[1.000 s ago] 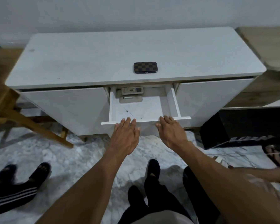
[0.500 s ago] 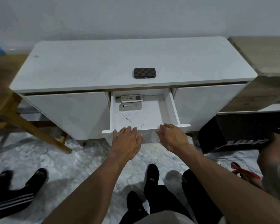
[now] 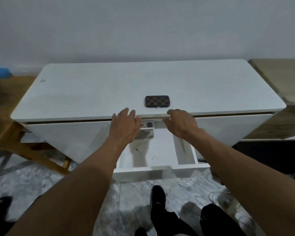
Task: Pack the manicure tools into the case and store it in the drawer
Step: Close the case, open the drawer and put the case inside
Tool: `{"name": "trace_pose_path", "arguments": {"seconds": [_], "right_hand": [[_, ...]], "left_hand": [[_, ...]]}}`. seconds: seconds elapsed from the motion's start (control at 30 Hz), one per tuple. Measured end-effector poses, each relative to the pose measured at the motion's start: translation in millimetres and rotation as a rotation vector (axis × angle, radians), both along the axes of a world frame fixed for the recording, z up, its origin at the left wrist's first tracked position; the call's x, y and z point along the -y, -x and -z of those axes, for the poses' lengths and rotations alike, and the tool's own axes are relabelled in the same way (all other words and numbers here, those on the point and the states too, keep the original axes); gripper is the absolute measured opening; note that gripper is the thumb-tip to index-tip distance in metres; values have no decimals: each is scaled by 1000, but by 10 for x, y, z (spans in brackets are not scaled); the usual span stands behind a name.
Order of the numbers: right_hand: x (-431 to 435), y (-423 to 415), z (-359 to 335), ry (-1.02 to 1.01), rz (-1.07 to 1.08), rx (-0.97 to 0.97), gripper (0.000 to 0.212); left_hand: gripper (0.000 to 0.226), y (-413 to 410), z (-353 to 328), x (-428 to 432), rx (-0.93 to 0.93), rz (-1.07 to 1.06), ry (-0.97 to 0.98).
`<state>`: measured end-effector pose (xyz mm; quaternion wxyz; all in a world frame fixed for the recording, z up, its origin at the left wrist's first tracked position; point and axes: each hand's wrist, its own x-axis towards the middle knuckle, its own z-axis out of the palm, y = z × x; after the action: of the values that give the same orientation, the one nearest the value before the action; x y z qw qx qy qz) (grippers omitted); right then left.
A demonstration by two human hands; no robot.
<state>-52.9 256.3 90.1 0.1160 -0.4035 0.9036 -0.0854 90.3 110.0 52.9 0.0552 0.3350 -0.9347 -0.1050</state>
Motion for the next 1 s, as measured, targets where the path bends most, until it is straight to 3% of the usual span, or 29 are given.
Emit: {"name": "trace_pose_path", "arguments": {"seconds": [0.3, 0.5, 0.67, 0.83, 1.0], "right_hand": [[893, 727, 115, 21, -106, 75, 40], [957, 881, 300, 1, -247, 125, 53], [916, 917, 339, -53, -324, 78, 81], [876, 876, 357, -26, -251, 61, 59], [636, 718, 351, -15, -210, 63, 54]], "left_hand": [[53, 769, 236, 548, 66, 5, -19], [54, 871, 507, 641, 90, -32, 24], [62, 858, 546, 612, 80, -47, 48], [55, 854, 561, 608, 87, -42, 40], [58, 825, 536, 580, 97, -33, -28]]}}
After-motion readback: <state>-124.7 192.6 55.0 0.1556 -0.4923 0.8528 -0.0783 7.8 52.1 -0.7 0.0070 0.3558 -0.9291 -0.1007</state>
